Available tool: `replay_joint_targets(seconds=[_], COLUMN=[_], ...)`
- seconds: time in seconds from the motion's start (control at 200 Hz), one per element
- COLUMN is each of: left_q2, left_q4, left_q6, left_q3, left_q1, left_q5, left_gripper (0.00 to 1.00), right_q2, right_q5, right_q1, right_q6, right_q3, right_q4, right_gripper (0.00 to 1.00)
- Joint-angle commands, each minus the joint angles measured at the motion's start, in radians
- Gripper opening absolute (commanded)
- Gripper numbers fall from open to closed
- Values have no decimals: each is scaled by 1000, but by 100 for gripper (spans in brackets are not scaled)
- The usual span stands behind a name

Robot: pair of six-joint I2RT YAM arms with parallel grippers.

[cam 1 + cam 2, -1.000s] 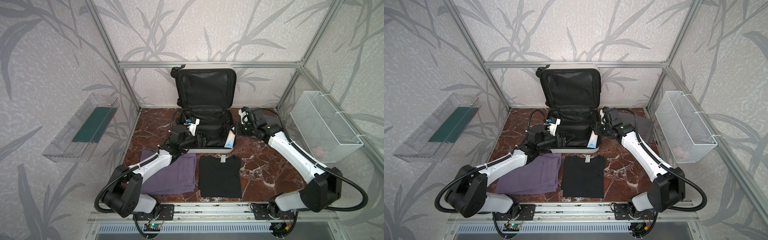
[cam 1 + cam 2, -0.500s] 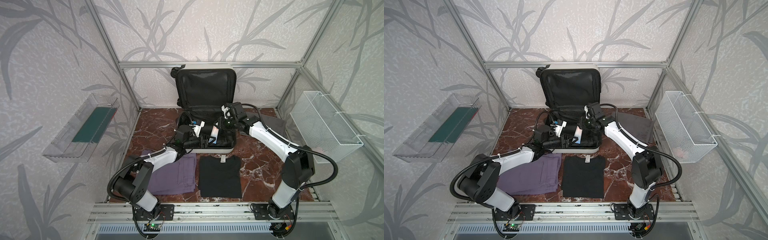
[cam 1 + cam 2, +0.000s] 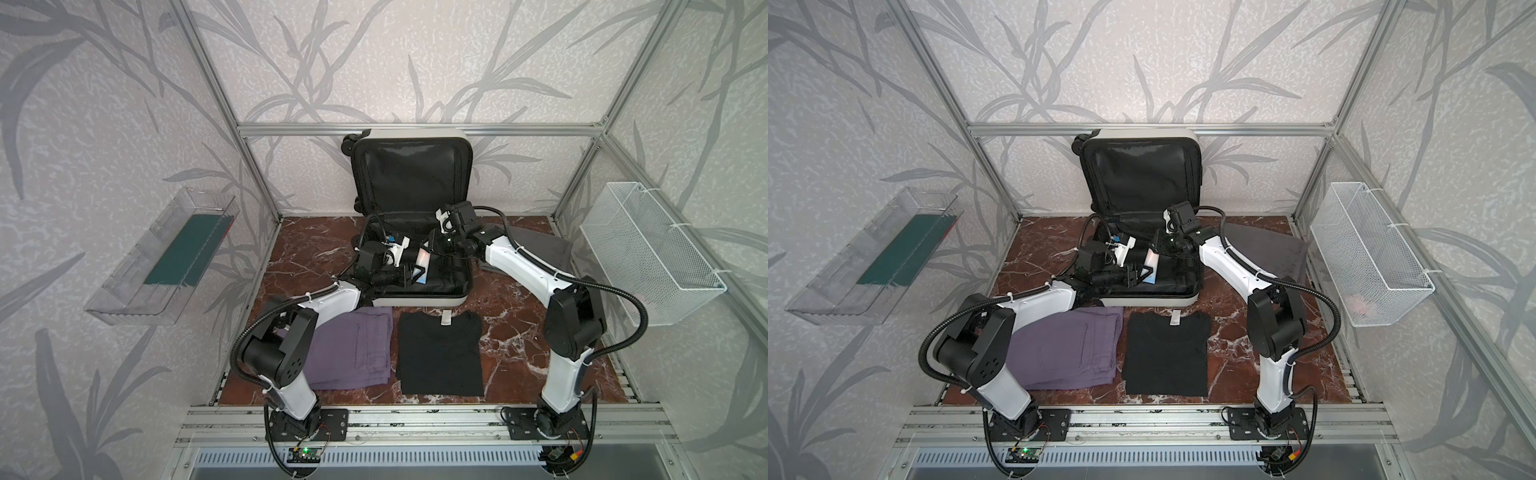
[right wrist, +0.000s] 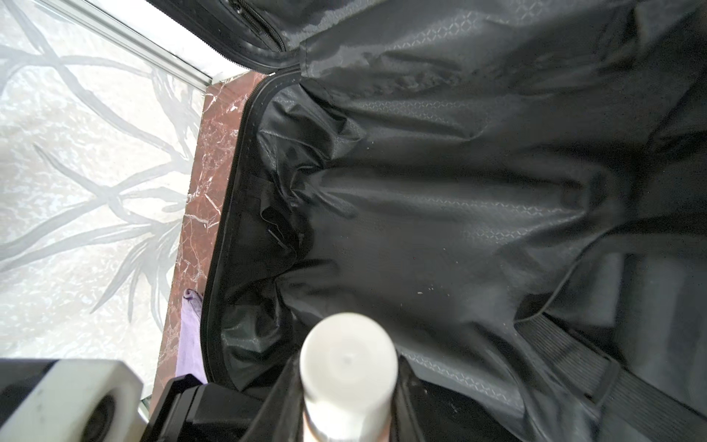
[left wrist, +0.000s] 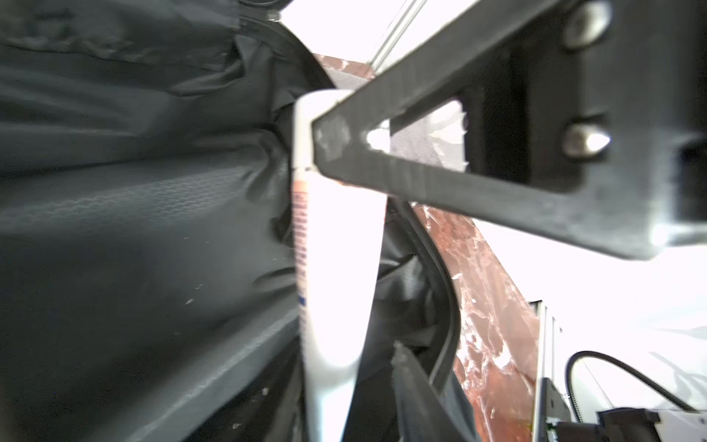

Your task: Pack the luggage

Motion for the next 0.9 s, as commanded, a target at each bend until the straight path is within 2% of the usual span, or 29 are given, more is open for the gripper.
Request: replay_joint_targets(seconds=[0.0, 0.265, 0.61, 0.895], left_q2=[27, 116, 231, 365], left_q4=[-41, -148, -317, -521], left_q6=[28, 46, 64, 87], left_q3=[54, 167, 329, 495], left_q1=[13, 57, 111, 115], left_q5=[8, 33, 21, -18], left_gripper=[32, 17, 16, 17], right_q2=[32, 114, 264, 403], right_q5=[-30, -37, 0, 28], right_q1=[5, -13, -19, -15], right_q6=[38, 113, 225, 238], right_q3=[47, 47, 99, 272], right_q4=[57, 135, 207, 90], right_gripper=[33, 34, 37, 40])
